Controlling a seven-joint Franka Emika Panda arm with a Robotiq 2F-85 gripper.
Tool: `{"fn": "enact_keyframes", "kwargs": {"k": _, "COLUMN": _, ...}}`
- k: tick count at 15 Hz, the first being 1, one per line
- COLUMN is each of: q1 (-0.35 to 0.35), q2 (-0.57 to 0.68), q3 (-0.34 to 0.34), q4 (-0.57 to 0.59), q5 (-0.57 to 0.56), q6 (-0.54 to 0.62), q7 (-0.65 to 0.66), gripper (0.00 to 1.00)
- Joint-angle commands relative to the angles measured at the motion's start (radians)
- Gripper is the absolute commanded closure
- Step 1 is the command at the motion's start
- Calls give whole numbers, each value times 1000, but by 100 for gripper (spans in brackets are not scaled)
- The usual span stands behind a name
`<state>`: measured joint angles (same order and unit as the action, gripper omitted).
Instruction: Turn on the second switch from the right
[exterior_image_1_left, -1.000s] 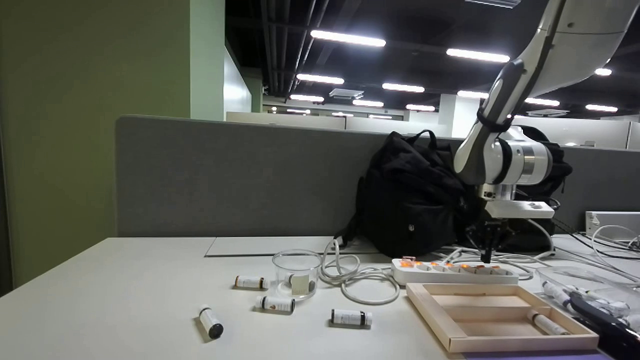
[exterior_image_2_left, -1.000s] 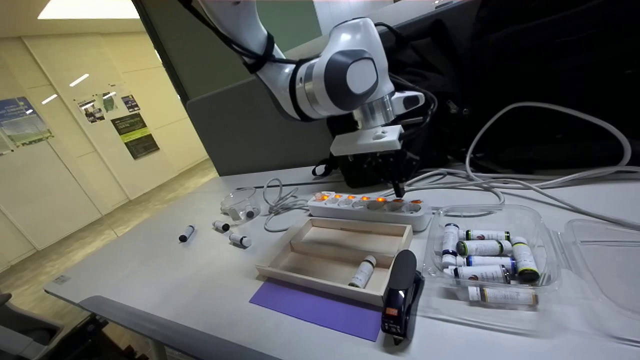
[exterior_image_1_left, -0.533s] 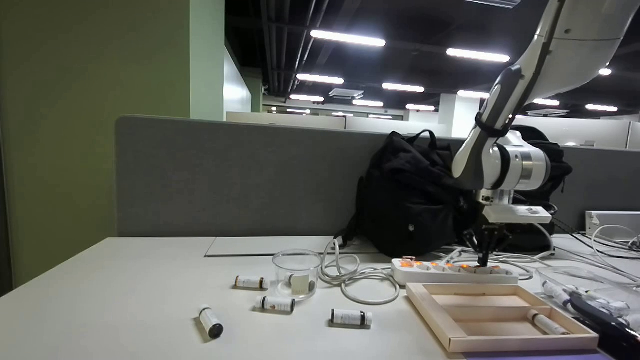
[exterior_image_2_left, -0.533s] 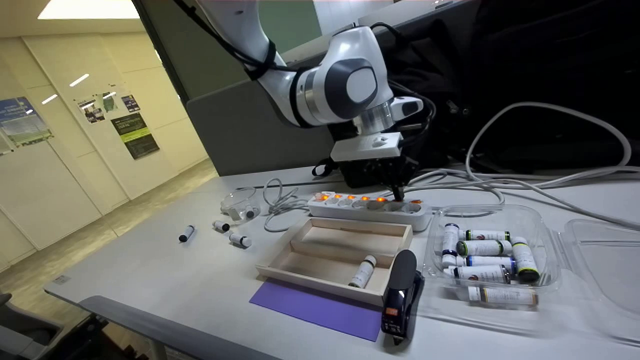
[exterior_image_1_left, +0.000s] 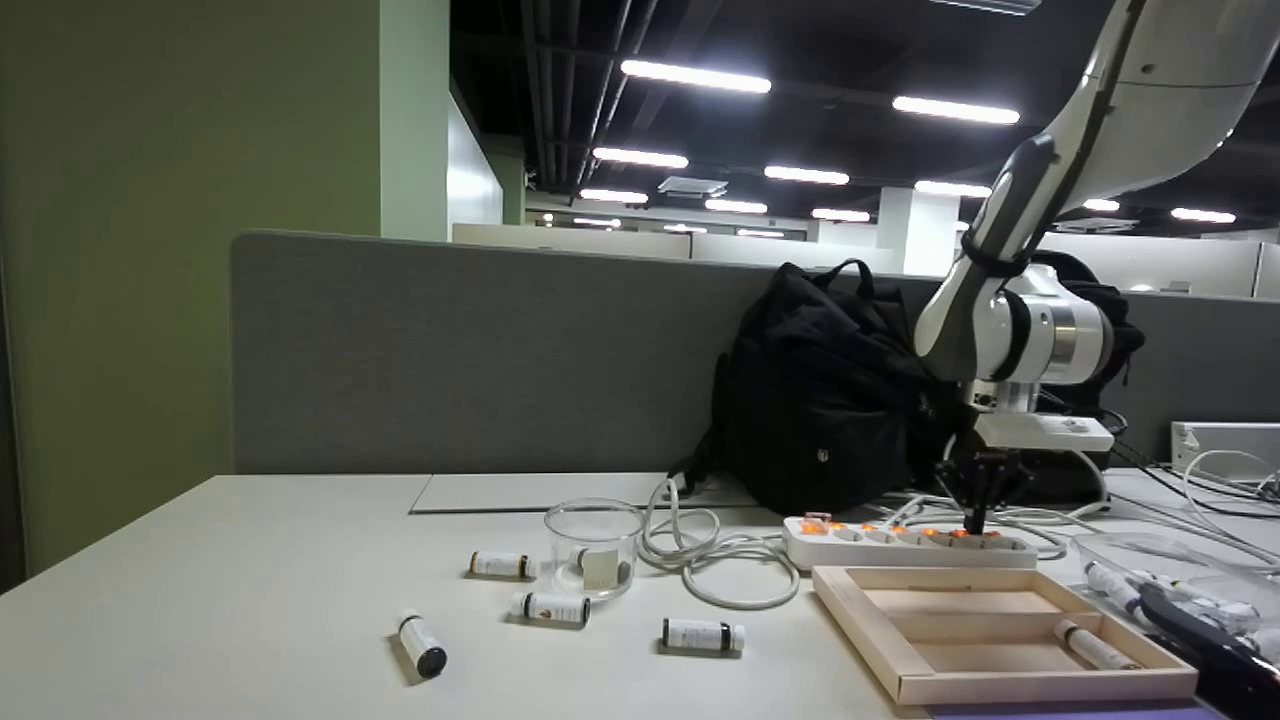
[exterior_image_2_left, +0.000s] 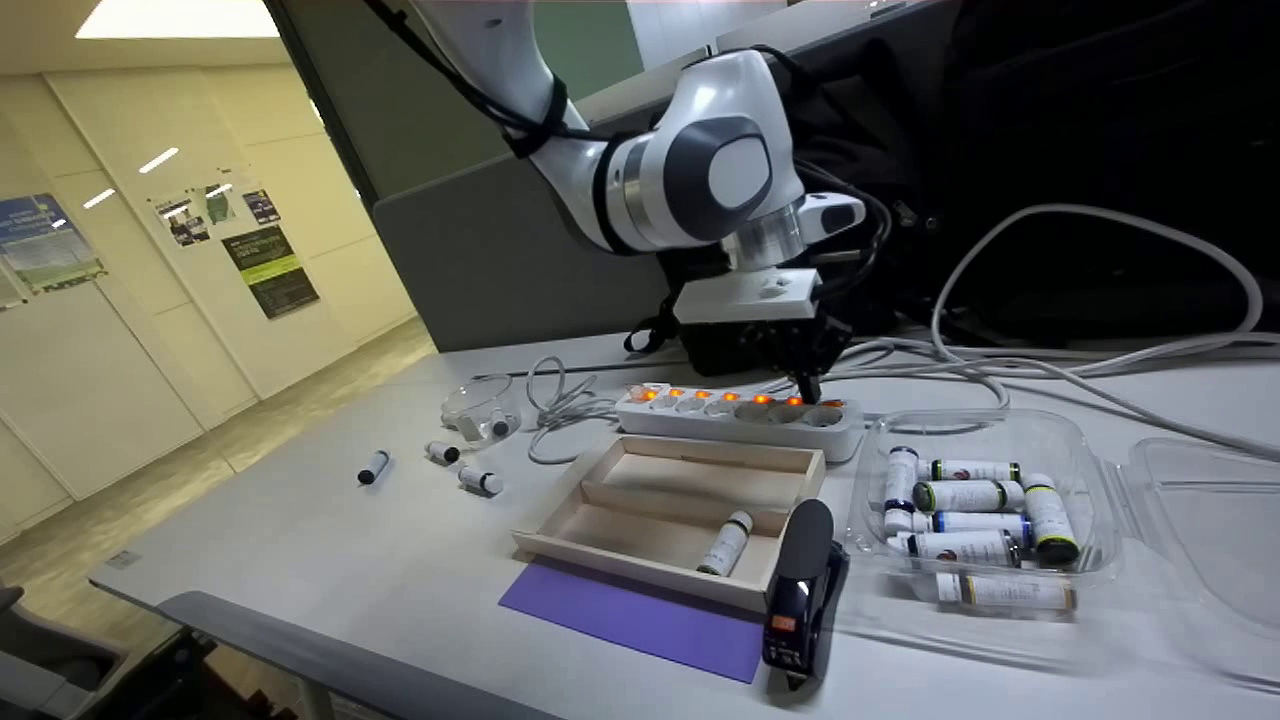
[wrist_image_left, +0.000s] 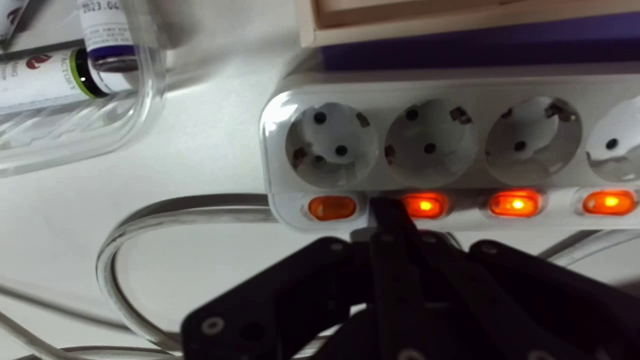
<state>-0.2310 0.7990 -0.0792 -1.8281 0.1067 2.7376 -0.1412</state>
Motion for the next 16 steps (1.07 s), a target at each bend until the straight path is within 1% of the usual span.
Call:
{"fn": "enact_keyframes", "kwargs": {"k": 1, "q1": -57, "q2": -29, "q3": 49, "q4": 26, "q5": 37, "q6": -5, "q7": 10, "gripper": 100}}
{"fn": "enact_keyframes", "kwargs": {"k": 3, "q1": -89, "q2": -88, "q3": 85, "q4": 23, "q5": 72, "q6": -14, "q7": -3, "gripper": 100}}
{"fn": "enact_keyframes", "kwargs": {"k": 4, "q1": -102, "q2": -128, "q3": 102, "q4": 20, "q5": 89, "q6": -29, "q7": -11, "gripper": 74}}
{"fn": "enact_keyframes", "kwargs": {"k": 5, "q1": -111, "q2": -157, "q3": 116, "q4": 21, "q5": 104, "q6": -32, "q7": -17, "gripper": 74}}
{"fn": "enact_keyframes", "kwargs": {"k": 7, "q1": -114, "q2": -225, "q3": 119, "q4": 26, "q5": 118, "q6": -99, "q7": -18, "gripper": 61}}
{"fn": "enact_keyframes", "kwargs": {"k": 9, "q1": -120, "q2": -286, "q3": 118, "q4": 40, "q5": 144, "q6": -227, "q7": -25, "gripper": 46}}
{"fn": "enact_keyframes", "kwargs": {"k": 12, "q1": -101, "q2": -363, "q3": 75, "q4": 53, "q5": 146, "q6": -434, "q7": -17, "gripper": 26}}
{"fn": "enact_keyframes", "kwargs": {"k": 13, "q1": -82, "q2": -325, "q3": 69, "q4": 48, "q5": 149, "q6": -338, "q7": -27, "gripper": 20}}
{"fn": "enact_keyframes", "kwargs": {"k": 14, "q1": -80, "q2": -343, "q3": 62, "q4": 49, "q5": 149, "q6": -366, "q7": -29, "gripper": 37}}
{"fn": "enact_keyframes", "kwargs": {"k": 16, "q1": -76, "q2": -341, "q3": 59, "q4": 48, "q5": 149, "q6": -359, "q7": -32, "gripper": 25}}
